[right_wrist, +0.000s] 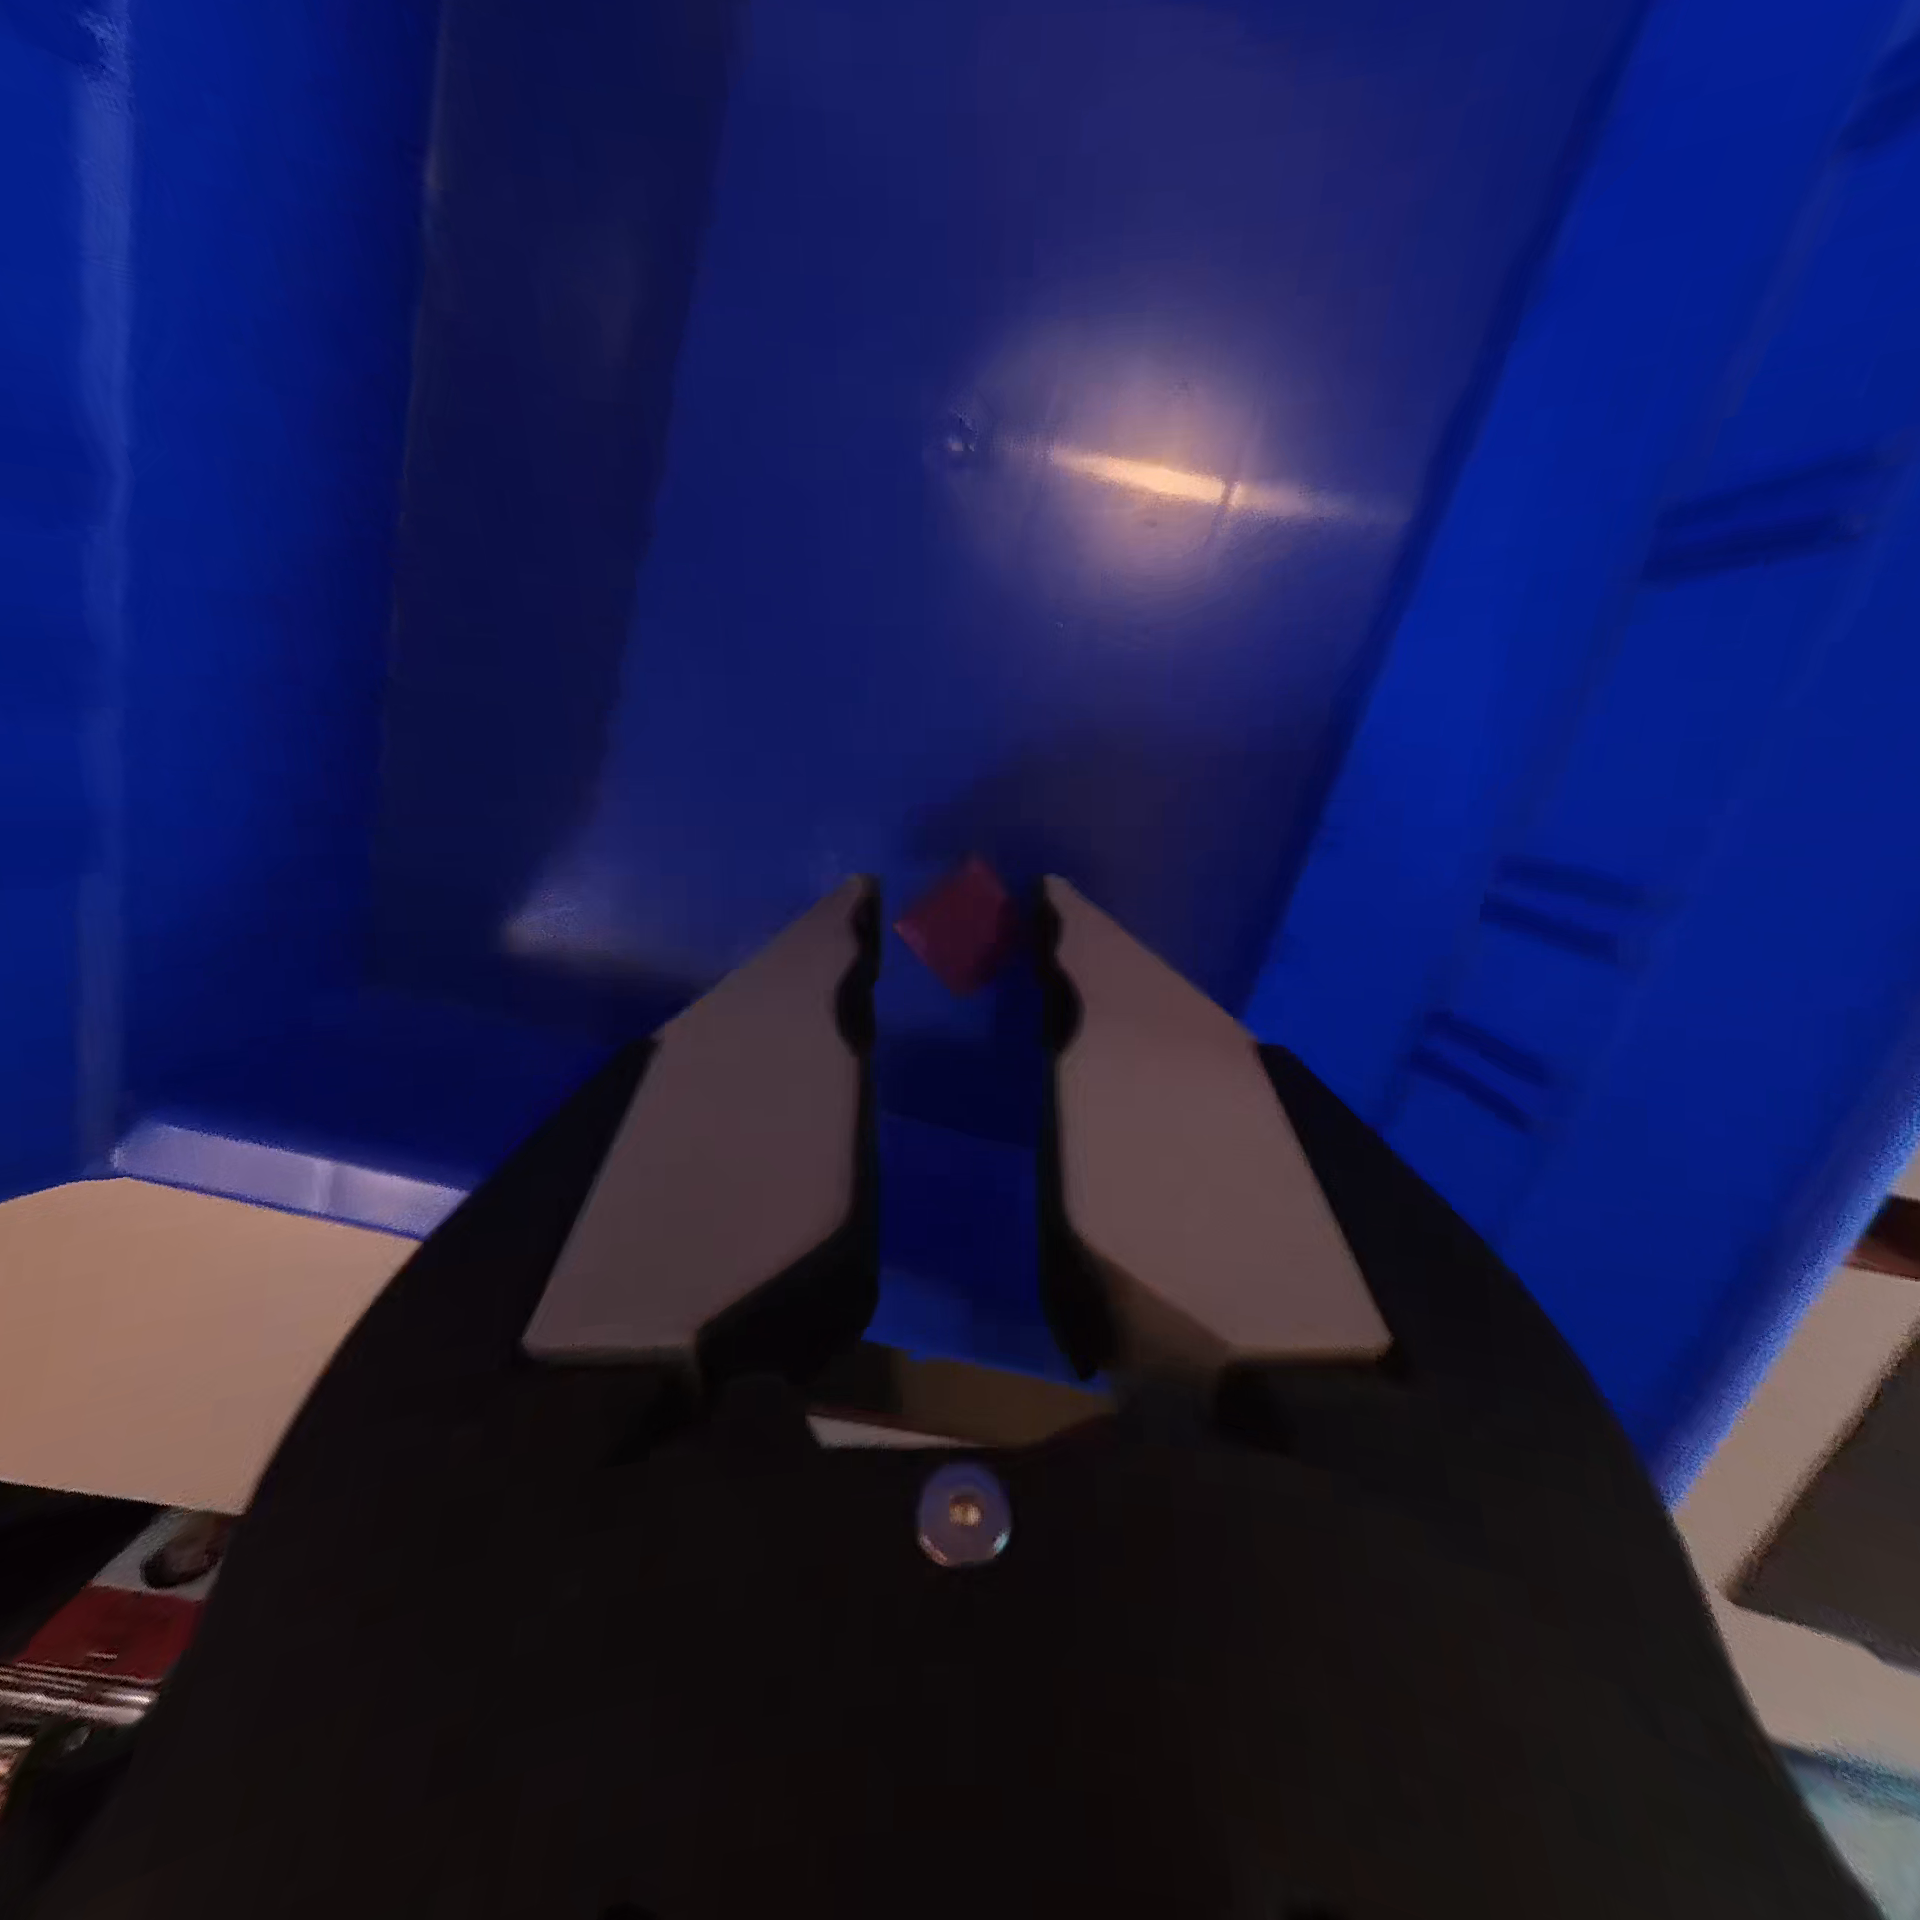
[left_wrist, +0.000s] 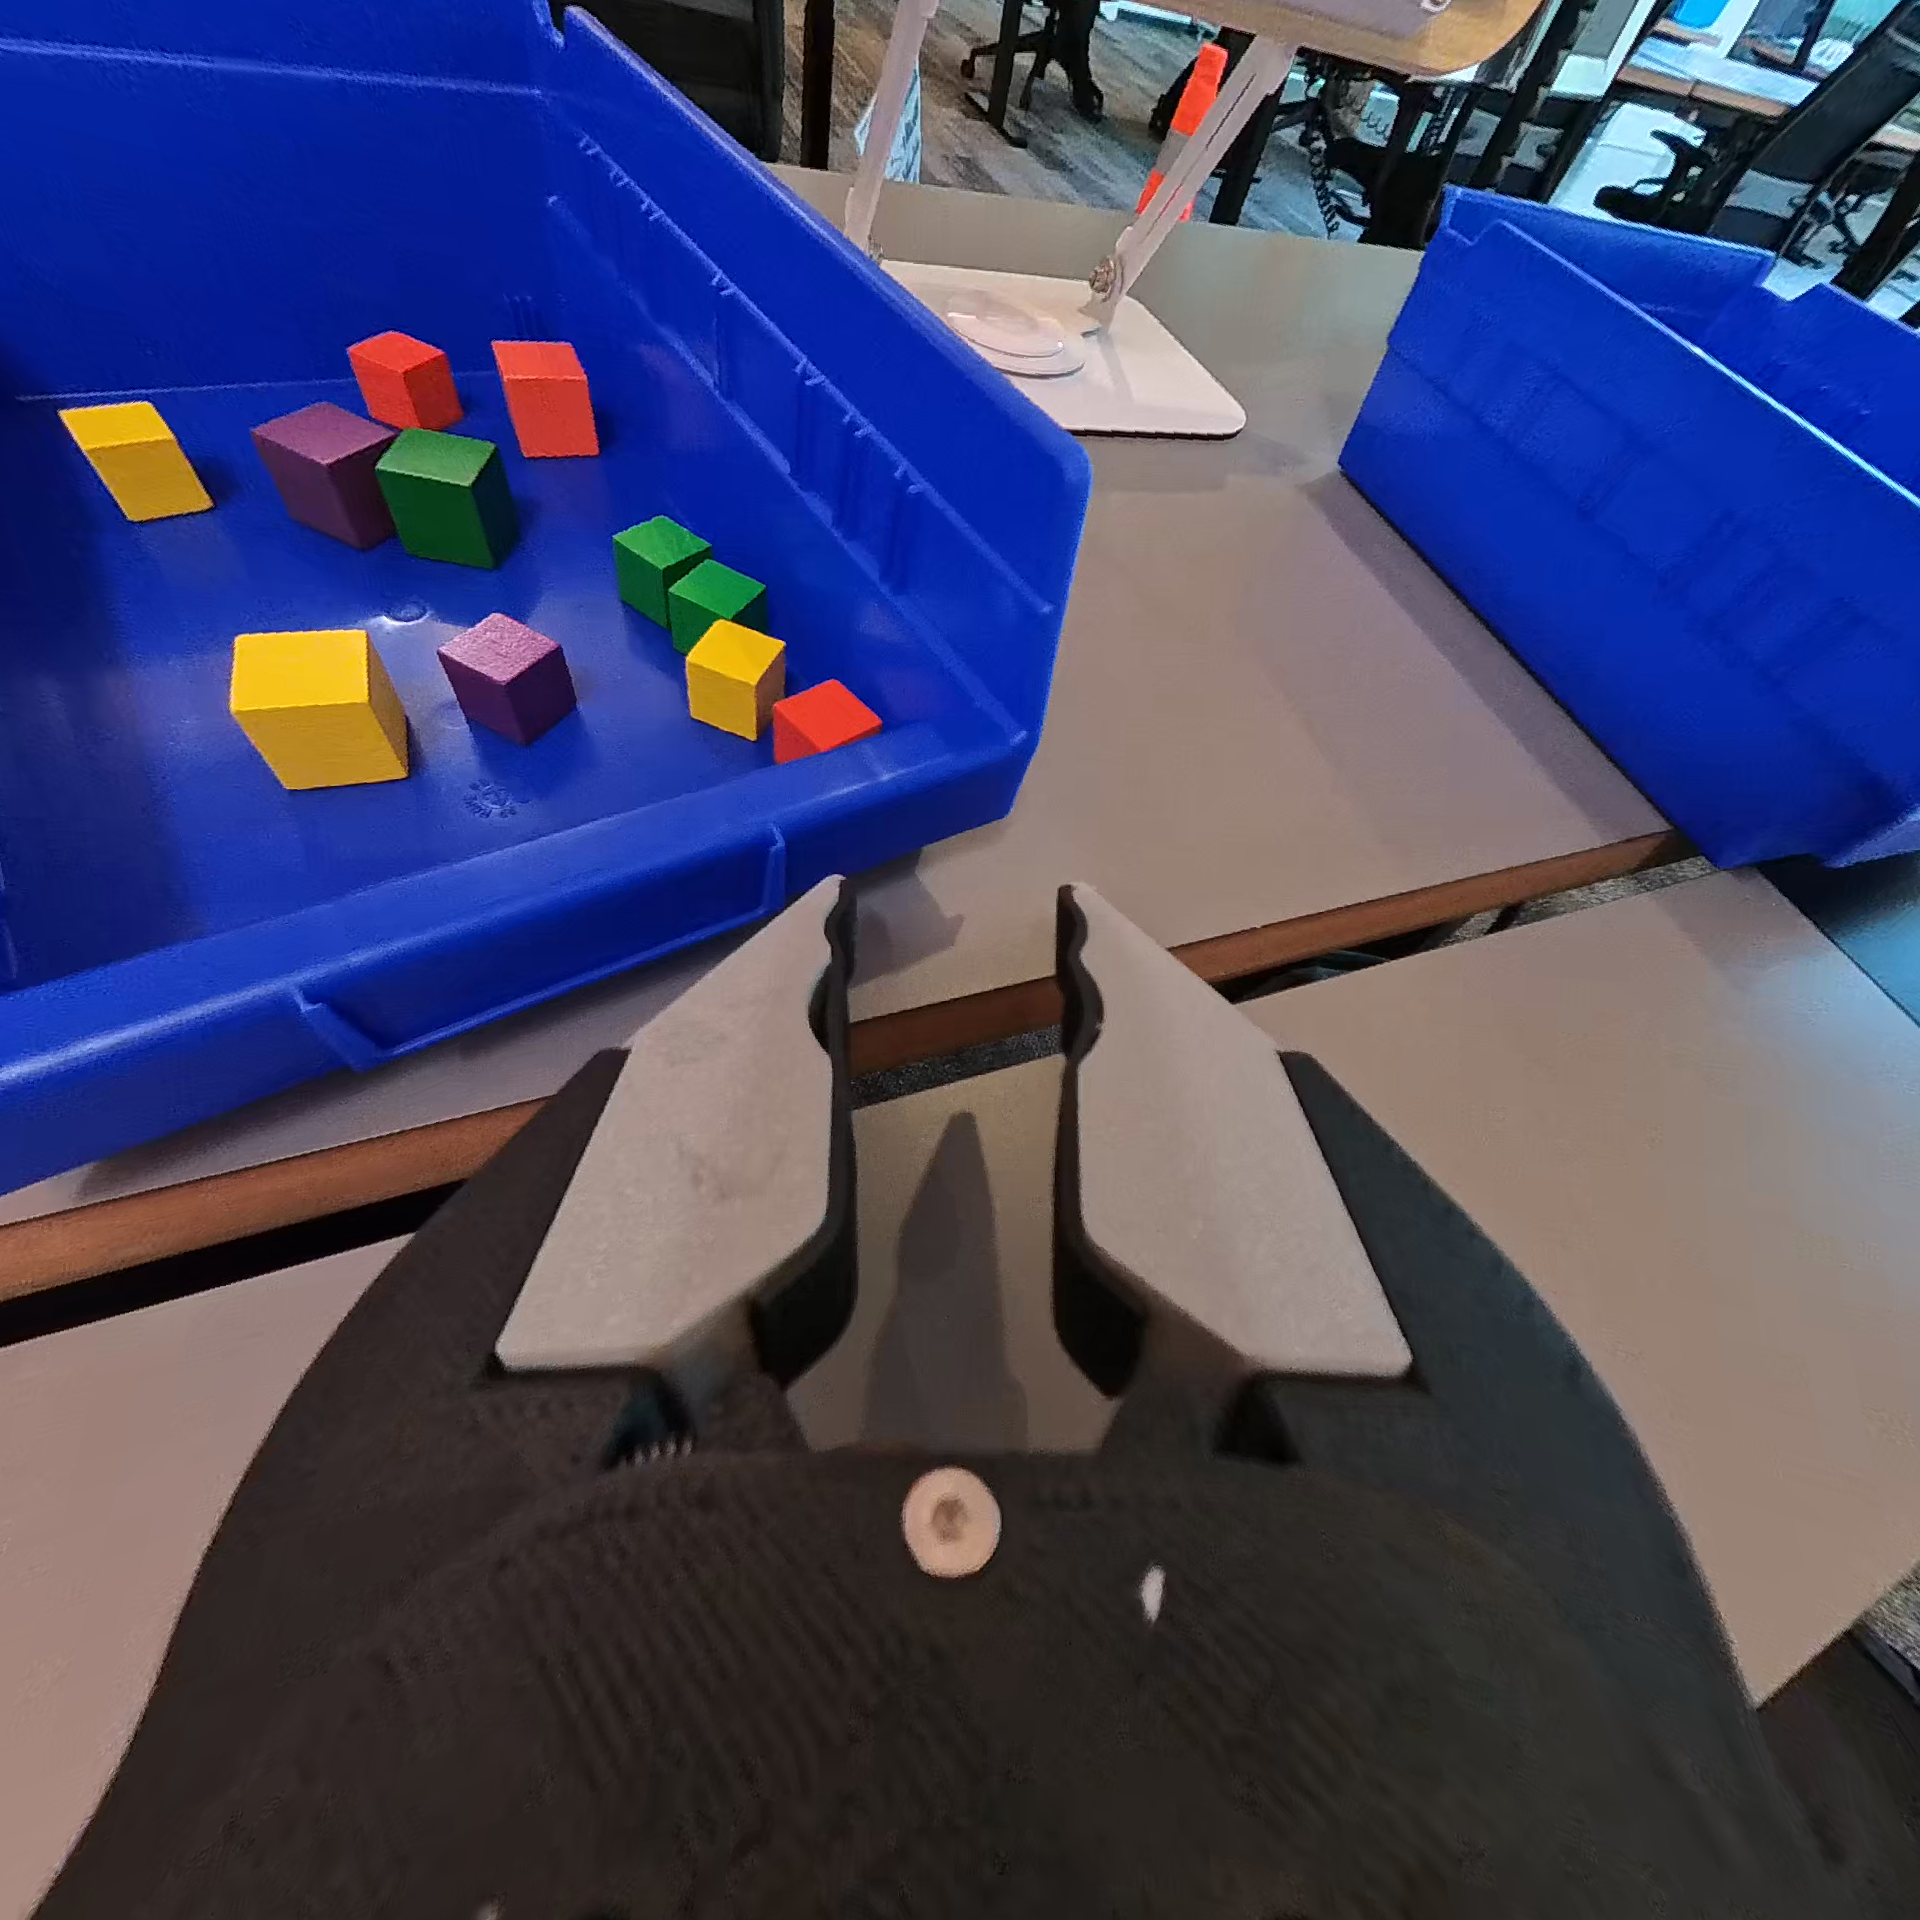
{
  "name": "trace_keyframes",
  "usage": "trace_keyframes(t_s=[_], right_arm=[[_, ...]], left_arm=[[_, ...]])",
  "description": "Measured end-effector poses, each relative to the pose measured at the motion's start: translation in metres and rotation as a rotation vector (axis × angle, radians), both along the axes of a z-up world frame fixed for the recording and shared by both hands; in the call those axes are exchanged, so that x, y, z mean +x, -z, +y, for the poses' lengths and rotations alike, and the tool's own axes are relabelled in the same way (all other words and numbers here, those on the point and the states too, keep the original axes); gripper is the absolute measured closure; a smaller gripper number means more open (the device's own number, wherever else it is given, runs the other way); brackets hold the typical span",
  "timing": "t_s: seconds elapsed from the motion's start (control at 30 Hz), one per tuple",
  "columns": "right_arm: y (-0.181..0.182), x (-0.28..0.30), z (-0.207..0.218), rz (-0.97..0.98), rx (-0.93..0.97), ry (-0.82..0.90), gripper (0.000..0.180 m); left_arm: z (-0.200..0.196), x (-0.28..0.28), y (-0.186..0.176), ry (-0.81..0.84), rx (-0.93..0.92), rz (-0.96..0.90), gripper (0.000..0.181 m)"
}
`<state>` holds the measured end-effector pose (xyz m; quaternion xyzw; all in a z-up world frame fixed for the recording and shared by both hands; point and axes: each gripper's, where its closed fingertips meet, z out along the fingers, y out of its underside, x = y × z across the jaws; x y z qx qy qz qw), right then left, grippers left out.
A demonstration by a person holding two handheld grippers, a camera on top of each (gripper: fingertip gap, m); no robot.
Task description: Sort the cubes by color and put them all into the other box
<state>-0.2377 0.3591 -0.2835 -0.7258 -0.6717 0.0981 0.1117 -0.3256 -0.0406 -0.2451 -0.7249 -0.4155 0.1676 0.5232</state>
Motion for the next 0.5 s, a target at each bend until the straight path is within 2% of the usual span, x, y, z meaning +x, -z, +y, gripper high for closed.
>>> trace_keyframes(t_s=[0.07,0.17,0.4,0.5], right_arm=[[0.005,0.007,0.012,-0.073,0.075,-0.019,0.180],[0.006,0.006,0.013,-0.071,0.084,-0.029,0.180],[-0.024,-0.012,0.022,0.179,0.159,-0.015,0.180],[-0.038,-0.015,0.015,0.267,0.120,-0.020,0.180]], left_arm=[[0.000,0.000,0.000,0.002,0.006,-0.003,0.144],[0.000,0.000,0.000,0.005,0.019,-0.009,0.145],[0.000,0.000,-0.001,0.014,0.040,-0.021,0.146],[0.000,0.000,0.000,0.013,0.037,-0.022,0.146]])
